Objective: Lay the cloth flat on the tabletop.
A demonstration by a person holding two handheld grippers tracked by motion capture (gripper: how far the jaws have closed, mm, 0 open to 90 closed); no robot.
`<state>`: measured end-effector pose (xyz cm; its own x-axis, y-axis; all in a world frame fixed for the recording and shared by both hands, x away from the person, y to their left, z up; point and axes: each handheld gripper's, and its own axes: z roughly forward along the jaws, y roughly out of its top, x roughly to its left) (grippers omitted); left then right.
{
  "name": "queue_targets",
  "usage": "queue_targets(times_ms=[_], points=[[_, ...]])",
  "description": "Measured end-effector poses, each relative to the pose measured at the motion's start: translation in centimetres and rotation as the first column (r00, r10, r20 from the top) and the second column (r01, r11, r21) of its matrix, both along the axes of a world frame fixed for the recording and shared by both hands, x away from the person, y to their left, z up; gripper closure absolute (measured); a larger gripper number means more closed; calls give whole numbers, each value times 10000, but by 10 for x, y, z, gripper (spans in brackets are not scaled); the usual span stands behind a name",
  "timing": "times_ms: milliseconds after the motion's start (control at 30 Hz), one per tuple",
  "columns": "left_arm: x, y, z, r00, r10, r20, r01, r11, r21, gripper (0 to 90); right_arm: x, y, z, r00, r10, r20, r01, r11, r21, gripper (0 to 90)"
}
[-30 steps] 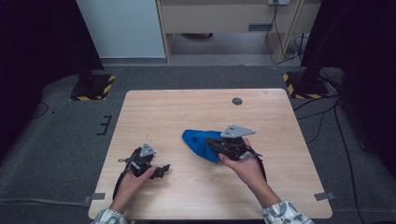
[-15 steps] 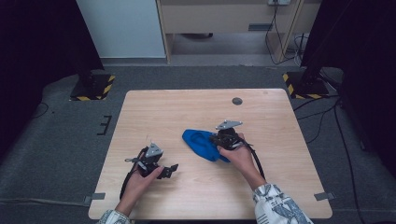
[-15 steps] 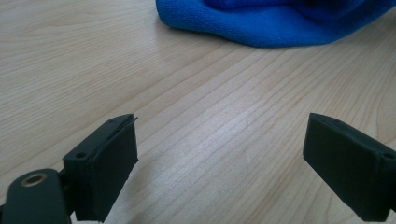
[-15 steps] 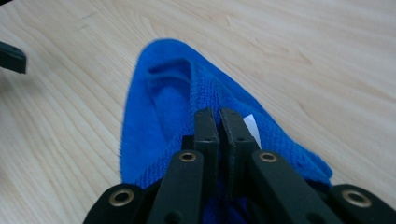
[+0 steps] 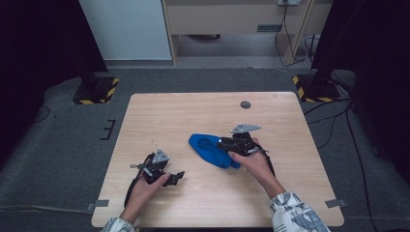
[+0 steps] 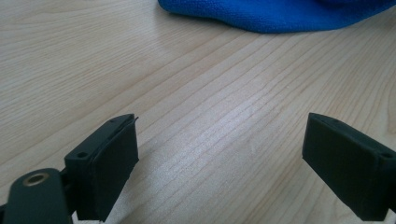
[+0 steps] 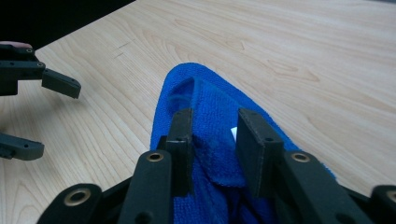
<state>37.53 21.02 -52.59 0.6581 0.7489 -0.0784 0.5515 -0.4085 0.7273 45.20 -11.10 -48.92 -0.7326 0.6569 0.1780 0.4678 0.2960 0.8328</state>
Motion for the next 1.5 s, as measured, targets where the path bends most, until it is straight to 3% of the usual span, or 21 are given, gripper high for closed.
queue_targets(times_ms=[133, 433, 633, 733, 867, 967, 1233, 1333, 1367, 1500], points=[[0, 1, 0, 10000, 24, -21, -24, 10000, 4, 99, 1, -4, 4, 10000, -37, 29, 37, 9999, 152, 602], [0, 1, 0, 10000, 18, -15, -18, 10000, -6, 101, 1, -10, 10, 9999, -35, 134, 32, 9997, 258, 593], [-1, 1, 2, 9999, 105, 75, -104, 9999, -97, 109, -4, -22, 20, 9988, -80, 489, 69, 9998, 211, 684], [-1, 1, 3, 9999, 115, 109, -113, 9998, -173, 119, -4, -28, 20, 9983, -154, 564, 152, 9999, 44, 684], [-3, -1, 6, 9997, 169, 191, -159, 9986, -496, 123, -1, -41, 16, 9977, -436, 514, 446, 9988, -187, 649], [-3, -7, 10, 9996, 191, 216, -172, 9965, -820, 134, 1, -51, 4, 9976, -672, 160, 679, 9966, -471, 606], [0, -29, 14, 9997, 29, 256, 2, 9928, -1198, 135, 0, -47, -12, 9982, -519, -313, 493, 9956, -793, 566], [2, -42, 15, 9996, -159, 253, 187, 9929, -1174, 135, 0, -43, -16, 9989, -302, -352, 269, 9956, -900, 646], [5, -51, 16, 9992, -282, 266, 311, 9926, -1176, 135, -2, -41, -17, 9992, -122, -390, 89, 9963, -850, 782], [9, -66, 17, 9988, -416, 270, 447, 9907, -1282, 138, -5, -38, -17, 9994, 17, -335, -44, 9967, -809, 851]])
